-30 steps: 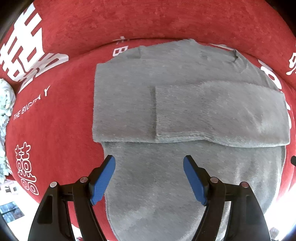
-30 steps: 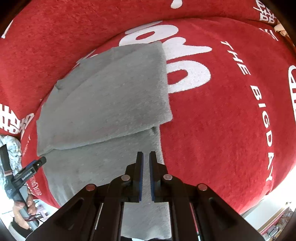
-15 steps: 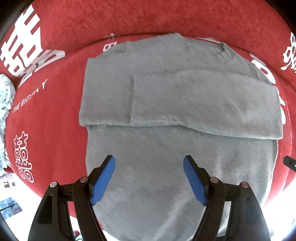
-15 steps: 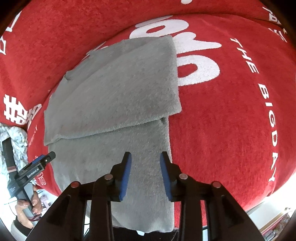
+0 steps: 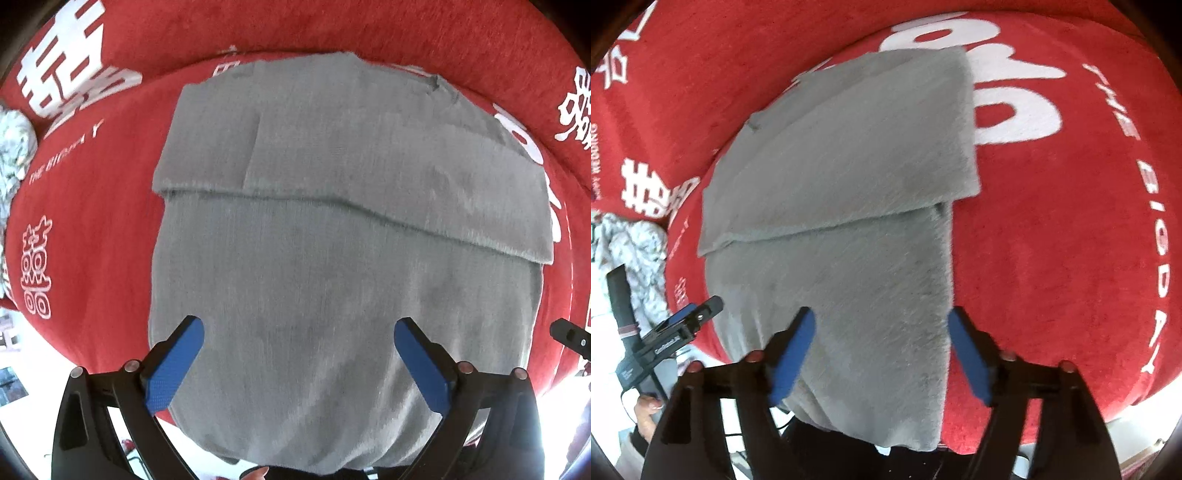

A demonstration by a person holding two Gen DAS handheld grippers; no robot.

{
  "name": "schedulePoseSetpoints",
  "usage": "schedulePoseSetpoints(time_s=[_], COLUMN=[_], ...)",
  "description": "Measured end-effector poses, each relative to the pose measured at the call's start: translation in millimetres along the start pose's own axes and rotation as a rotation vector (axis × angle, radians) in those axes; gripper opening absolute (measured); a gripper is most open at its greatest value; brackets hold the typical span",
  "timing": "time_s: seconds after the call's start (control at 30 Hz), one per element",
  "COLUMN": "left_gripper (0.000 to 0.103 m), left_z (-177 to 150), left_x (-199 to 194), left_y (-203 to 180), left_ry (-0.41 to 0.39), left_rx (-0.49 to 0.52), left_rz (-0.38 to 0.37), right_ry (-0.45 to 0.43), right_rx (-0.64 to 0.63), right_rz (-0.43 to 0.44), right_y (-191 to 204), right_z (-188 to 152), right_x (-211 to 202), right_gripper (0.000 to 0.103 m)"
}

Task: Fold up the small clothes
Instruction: 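Grasp the sweater hem with both grippers and lift it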

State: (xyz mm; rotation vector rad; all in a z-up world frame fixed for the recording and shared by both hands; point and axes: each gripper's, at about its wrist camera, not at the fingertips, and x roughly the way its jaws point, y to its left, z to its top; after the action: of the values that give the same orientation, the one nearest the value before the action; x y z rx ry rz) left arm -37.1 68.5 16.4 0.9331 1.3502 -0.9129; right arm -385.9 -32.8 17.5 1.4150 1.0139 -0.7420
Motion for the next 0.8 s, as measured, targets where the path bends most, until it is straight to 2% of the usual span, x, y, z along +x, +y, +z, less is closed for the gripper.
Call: schedulePoseSetpoints(time_s=[0.23,0.4,0.57,0.8], left_gripper=[0.103,0.103,0.103,0.103], left_z=[-26.3,-49.3,-78.4,-125.4], left_x=[9.5,20.7,31.2,48.4], left_y=[19.8,41.7,69.9,113.3], left_ry=[0.037,0.070,0.086,0.121], left_rx=[-0.009,0.007,-0.014,-0.038], left_rz=[0.025,0.000,-0.040,-0.073], right_ry=[0.035,0.035,0.080,0.183], right_rx=[0.031,0.052,0.090,0.166], right_rz=[0.051,0.072,0.134,0.132], right_y=[-4.0,-5.1,-10.7,-31.8], right_z=[-25.4,-49.0,-87.6,-152.2], right_x=[7.7,13.4,26.9,71.3], right_gripper=[0.080,0.079,0.079,0.079])
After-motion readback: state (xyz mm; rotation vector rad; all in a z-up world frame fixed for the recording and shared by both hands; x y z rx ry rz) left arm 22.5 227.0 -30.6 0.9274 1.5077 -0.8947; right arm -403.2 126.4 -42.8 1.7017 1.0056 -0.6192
